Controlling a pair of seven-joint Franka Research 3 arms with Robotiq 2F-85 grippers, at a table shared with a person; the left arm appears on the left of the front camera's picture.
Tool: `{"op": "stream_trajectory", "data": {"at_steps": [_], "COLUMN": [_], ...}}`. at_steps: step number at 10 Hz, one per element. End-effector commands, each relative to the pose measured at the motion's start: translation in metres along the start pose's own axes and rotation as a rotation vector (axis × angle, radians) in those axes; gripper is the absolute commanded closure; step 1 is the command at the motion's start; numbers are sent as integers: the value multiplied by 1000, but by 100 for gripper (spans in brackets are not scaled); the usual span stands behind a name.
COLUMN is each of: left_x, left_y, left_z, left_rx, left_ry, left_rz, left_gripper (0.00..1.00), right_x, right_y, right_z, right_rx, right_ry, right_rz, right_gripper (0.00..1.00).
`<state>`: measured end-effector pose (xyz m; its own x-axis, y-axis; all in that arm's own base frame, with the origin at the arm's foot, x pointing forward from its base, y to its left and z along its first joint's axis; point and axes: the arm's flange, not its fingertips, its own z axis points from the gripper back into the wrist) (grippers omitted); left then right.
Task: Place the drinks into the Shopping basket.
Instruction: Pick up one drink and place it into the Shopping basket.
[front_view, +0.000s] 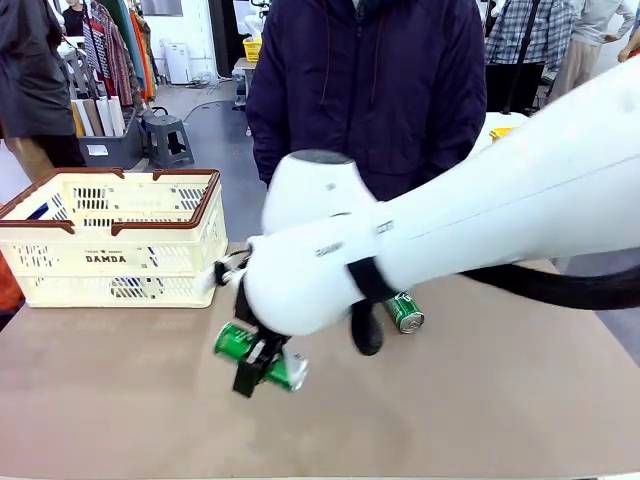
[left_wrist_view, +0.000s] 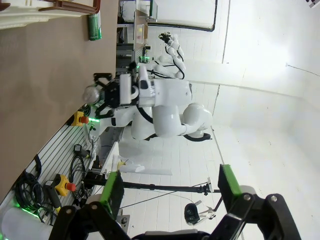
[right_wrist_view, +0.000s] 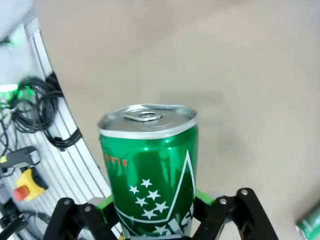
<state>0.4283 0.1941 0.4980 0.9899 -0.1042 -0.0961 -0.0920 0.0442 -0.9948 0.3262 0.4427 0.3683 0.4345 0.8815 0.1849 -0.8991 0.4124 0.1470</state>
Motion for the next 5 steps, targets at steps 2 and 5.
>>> {"op": "stream_trajectory", "data": {"at_steps": [2, 5], "left_x": [-3, -3], "left_y": [-4, -4], "left_z": [2, 2], "left_rx": [-14, -14], "left_ry": [-8, -8], "left_rz": [3, 3], "left_gripper": [0, 0], "right_x": [0, 16], "right_y": [0, 5], "right_z": [0, -23], "right_rx": [0, 31], "right_ry": [0, 21], "right_rz": [0, 64], "right_gripper": [100, 100]}}
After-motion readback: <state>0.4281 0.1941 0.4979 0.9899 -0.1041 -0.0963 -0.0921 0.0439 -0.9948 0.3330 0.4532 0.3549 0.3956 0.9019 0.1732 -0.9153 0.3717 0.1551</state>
